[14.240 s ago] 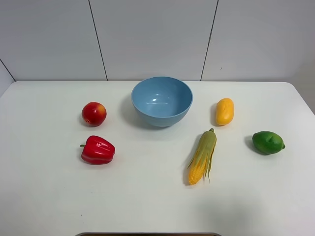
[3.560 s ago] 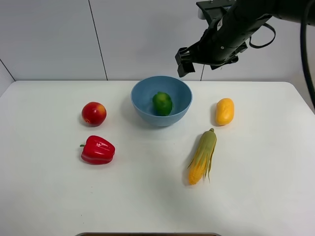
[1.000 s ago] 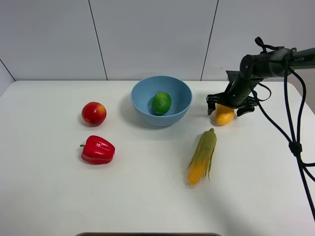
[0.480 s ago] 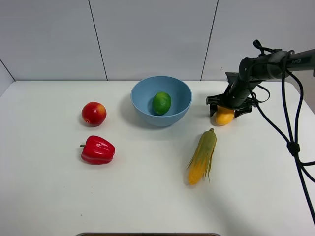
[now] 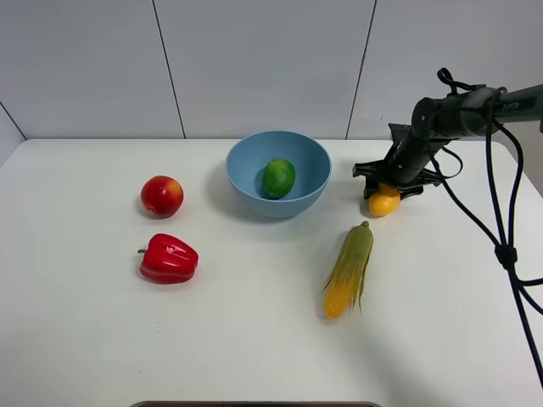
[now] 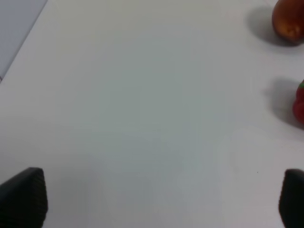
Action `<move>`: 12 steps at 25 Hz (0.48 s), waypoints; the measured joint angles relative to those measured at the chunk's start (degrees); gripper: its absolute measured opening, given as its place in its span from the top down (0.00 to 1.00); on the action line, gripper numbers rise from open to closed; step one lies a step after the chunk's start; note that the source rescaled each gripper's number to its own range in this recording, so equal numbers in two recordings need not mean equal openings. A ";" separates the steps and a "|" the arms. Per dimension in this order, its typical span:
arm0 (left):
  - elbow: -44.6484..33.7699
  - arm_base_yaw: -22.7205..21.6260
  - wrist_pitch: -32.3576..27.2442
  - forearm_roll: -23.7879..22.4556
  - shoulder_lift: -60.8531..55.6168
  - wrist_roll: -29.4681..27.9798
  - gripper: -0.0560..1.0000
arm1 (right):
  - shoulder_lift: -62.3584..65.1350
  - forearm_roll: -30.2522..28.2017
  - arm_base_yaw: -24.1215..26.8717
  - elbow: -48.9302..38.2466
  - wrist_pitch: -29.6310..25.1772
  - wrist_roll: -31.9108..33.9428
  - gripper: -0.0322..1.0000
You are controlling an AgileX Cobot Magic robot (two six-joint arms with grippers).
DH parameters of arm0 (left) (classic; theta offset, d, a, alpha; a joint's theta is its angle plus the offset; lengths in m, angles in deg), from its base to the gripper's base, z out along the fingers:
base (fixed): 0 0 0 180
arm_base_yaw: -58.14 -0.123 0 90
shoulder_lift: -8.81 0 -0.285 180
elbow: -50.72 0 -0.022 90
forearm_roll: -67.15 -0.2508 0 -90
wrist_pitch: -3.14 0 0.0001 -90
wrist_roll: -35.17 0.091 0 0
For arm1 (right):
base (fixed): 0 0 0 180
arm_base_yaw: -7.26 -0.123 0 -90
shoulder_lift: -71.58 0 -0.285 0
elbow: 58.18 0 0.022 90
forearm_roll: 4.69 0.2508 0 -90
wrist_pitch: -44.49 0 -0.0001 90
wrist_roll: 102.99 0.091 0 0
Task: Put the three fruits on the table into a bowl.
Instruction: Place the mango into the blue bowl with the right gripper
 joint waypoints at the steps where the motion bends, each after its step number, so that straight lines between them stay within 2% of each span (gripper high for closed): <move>1: 0.00 0.00 0.00 0.00 0.00 0.00 0.00 | 0.00 0.14 0.00 0.00 0.12 0.00 0.96; 12: 0.00 0.00 0.00 0.00 0.00 0.00 0.00 | 0.00 0.20 0.00 0.00 0.33 0.00 0.97</move>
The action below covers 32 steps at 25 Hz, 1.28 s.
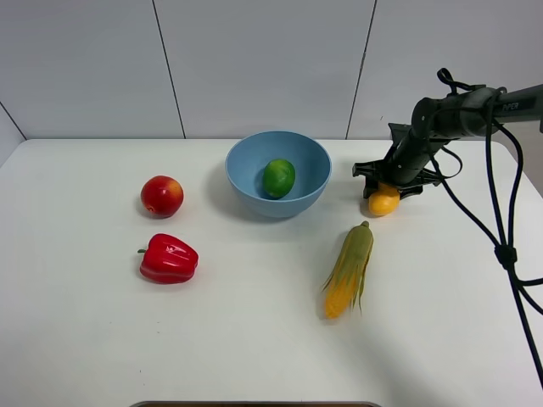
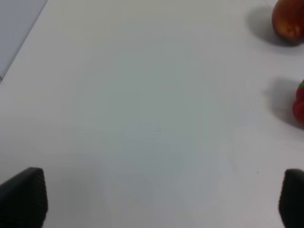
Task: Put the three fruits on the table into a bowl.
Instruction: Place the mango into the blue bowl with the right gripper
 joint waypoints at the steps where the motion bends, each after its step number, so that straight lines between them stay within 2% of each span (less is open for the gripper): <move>1: 0.00 0.00 0.00 0.00 0.00 0.00 0.00 | 0.00 0.00 0.00 0.00 0.00 0.00 0.97; 22: 0.00 0.00 0.00 0.00 0.00 0.00 0.00 | 0.44 -0.10 0.00 0.00 -0.13 -0.24 0.97; 32: 0.00 0.00 0.00 0.00 0.00 0.00 0.00 | 10.33 -1.83 0.00 0.00 -0.64 -0.96 0.97</move>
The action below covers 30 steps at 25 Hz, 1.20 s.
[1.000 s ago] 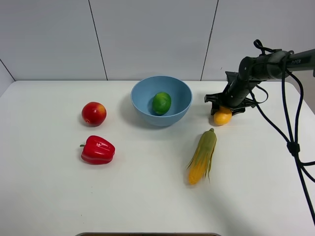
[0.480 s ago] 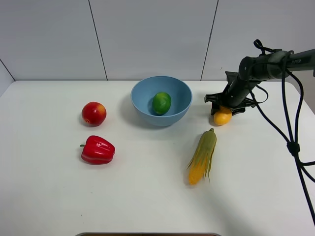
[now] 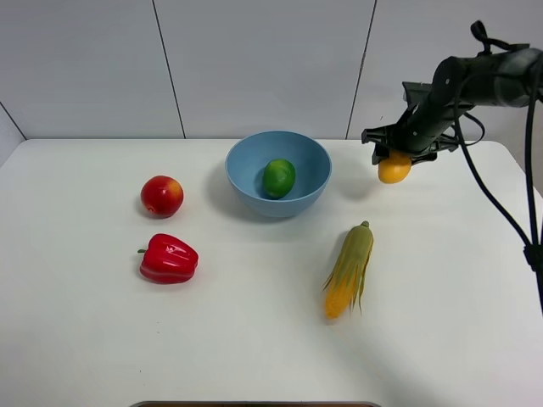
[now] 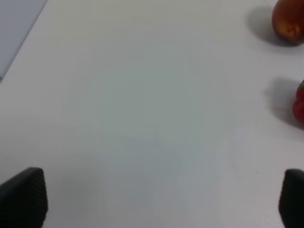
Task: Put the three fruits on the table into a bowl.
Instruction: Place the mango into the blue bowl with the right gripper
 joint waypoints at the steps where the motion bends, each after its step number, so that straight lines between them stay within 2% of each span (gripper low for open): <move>1: 0.00 0.00 0.00 0.00 0.00 0.00 0.00 | 1.15 -0.13 -0.06 0.00 0.00 -0.13 0.97; 7: 0.00 0.00 0.00 0.00 0.00 0.00 0.00 | 8.87 -0.19 -2.53 0.00 -0.08 -2.42 0.97; 16: 0.00 0.00 0.00 0.00 0.00 0.00 0.00 | 12.18 0.28 -13.73 0.00 1.03 -9.34 0.97; 22: 0.00 0.00 0.00 0.00 0.00 0.00 0.00 | 11.35 0.33 -21.38 -0.05 8.06 -12.14 0.97; 25: 0.00 0.00 0.00 0.00 0.00 0.00 0.00 | 8.80 0.33 -23.15 -0.05 11.02 -12.15 0.97; 30: 0.00 0.00 0.00 0.00 0.00 0.00 0.00 | 3.35 0.33 -24.06 -0.05 12.57 -12.15 0.97</move>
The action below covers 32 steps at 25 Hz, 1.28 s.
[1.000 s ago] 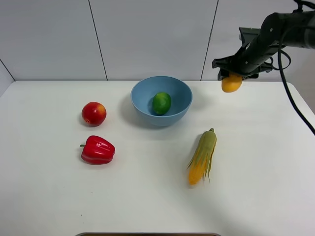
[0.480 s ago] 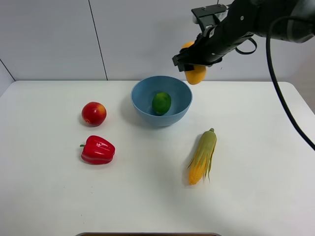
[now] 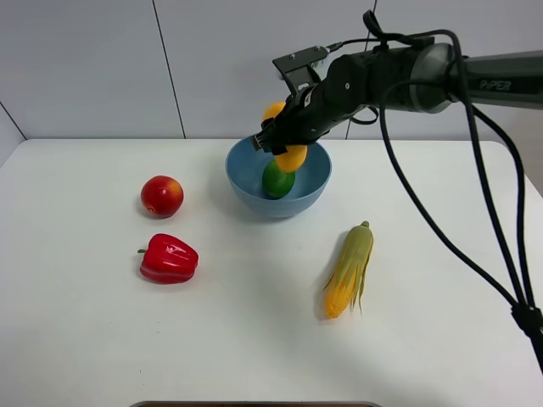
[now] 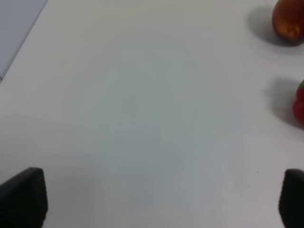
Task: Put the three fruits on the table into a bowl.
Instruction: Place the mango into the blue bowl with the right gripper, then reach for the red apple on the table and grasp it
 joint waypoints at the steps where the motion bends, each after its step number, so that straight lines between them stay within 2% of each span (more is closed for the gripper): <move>1: 0.00 0.00 0.00 0.00 0.00 0.00 0.00 | -1.09 0.00 -0.07 0.00 0.00 0.00 0.94; 6: 0.00 0.00 0.00 0.00 0.00 0.00 0.00 | -4.01 0.00 -0.07 0.00 0.36 0.73 0.41; 8: 0.00 0.00 0.00 0.00 0.00 0.00 0.00 | -4.72 -0.05 -0.07 0.00 0.36 1.64 0.30; 13: 0.00 0.00 0.00 0.00 0.00 0.00 0.00 | -3.94 -0.05 -0.07 0.00 -0.19 2.33 0.25; 16: 0.00 0.00 0.00 0.00 0.00 0.00 0.00 | -0.66 -0.63 -0.07 0.00 -3.11 2.57 0.25; 25: 0.00 0.00 0.00 0.00 0.00 0.00 0.00 | 15.77 -2.41 0.96 0.00 -22.76 2.63 0.25; 32: 0.00 0.00 0.00 0.00 0.00 0.00 0.00 | 32.70 -7.60 2.77 0.00 -37.61 6.66 0.25</move>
